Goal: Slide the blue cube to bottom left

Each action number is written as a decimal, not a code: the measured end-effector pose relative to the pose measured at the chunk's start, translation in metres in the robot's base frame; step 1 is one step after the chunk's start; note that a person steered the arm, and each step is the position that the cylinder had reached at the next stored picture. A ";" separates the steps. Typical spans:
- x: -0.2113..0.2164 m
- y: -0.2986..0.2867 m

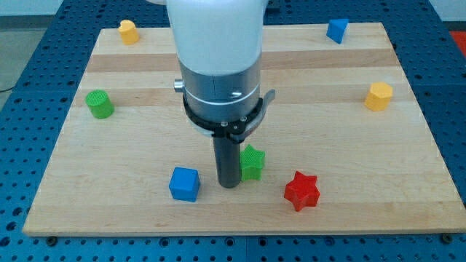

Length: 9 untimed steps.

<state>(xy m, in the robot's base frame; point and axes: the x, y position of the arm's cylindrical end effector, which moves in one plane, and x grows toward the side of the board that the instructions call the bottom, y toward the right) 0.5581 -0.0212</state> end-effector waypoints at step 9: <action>0.004 -0.162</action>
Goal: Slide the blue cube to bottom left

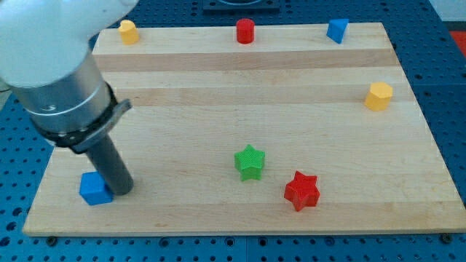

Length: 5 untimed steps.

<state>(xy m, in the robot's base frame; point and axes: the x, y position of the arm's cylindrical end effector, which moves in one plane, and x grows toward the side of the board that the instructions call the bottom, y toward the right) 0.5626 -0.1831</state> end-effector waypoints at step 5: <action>0.005 -0.022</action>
<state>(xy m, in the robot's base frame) 0.5673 -0.2046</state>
